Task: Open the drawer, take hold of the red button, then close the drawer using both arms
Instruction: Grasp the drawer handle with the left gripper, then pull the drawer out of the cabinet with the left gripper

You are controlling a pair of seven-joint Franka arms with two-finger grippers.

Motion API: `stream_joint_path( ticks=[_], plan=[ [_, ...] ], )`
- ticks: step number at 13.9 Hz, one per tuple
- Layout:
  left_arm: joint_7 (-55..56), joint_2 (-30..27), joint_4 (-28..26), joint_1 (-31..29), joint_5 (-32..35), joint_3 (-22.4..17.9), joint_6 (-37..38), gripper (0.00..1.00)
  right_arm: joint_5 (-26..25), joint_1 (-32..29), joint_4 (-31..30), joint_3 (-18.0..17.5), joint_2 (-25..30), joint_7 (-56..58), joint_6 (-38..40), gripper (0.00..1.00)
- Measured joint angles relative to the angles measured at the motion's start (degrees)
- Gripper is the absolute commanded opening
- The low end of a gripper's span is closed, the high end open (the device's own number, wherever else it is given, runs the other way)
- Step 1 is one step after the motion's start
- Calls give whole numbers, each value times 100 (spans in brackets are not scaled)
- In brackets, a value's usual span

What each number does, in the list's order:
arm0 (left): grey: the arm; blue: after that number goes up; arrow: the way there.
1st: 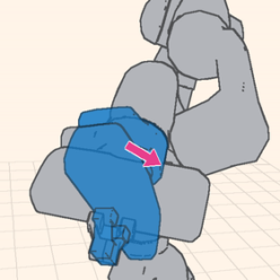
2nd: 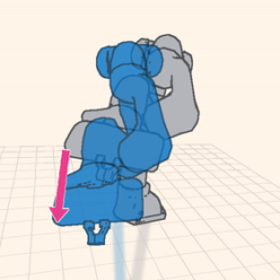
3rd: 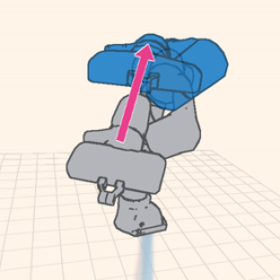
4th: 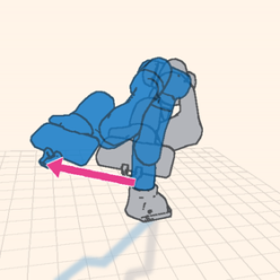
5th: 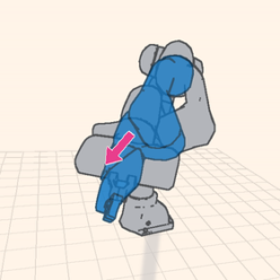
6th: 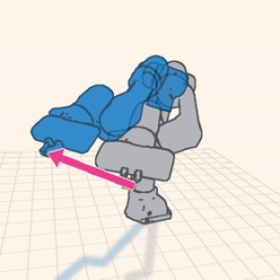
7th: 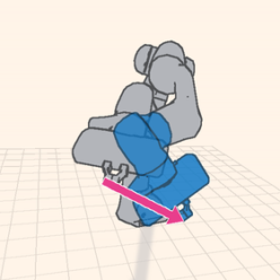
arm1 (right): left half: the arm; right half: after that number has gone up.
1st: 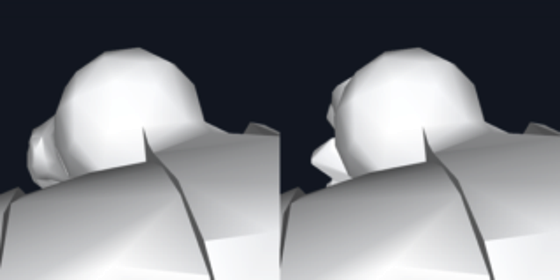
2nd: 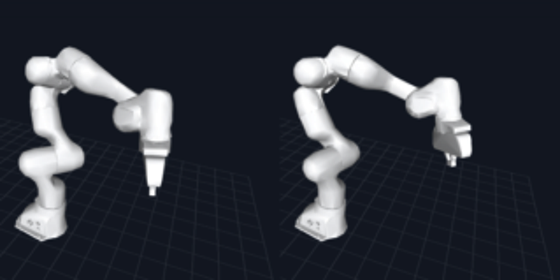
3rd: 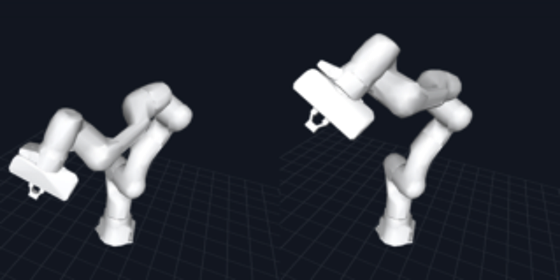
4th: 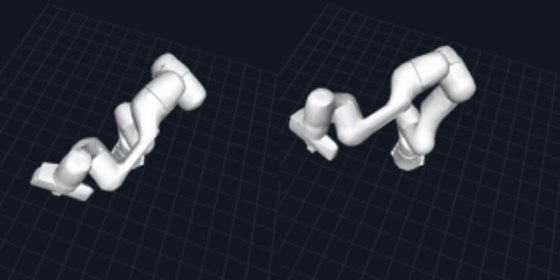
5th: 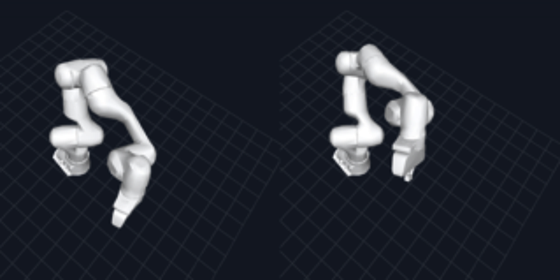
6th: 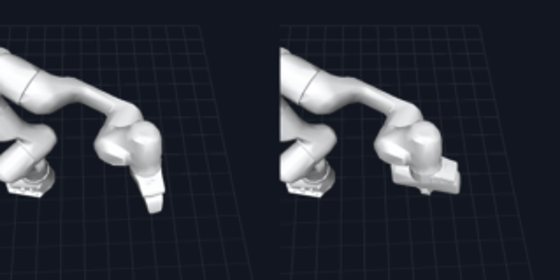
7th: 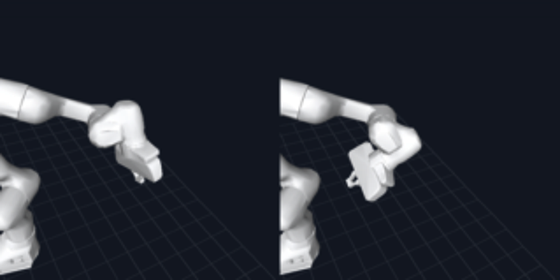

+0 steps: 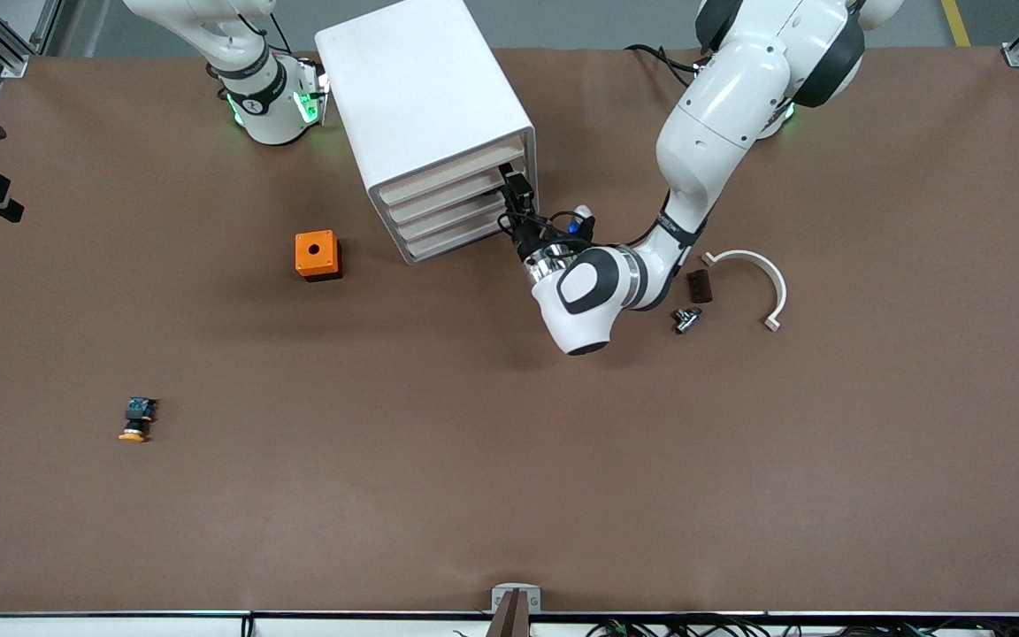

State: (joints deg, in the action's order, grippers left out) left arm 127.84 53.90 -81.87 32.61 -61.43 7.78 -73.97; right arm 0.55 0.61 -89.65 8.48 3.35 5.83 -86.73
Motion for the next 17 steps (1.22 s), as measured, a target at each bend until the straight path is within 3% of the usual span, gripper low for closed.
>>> stream_joint_path(
  ticks=[3, 6, 10, 17],
  plan=[
    [36, 0, -12, 74, 0, 0, 0, 34, -6, 0, 0, 1, 0, 0, 48, 100],
    [203, 2, -45, 168, 0, 0, -7, 17, -8, 0, 0, 3, 0, -1, 135, 100],
    [391, 61, -74, 195, 0, -7, -33, 7, -8, 0, 0, 4, 0, -1, 174, 100],
    [425, 95, -74, 200, 0, -7, -28, 4, -8, 0, 3, 5, 0, -1, 173, 100]
  ],
)
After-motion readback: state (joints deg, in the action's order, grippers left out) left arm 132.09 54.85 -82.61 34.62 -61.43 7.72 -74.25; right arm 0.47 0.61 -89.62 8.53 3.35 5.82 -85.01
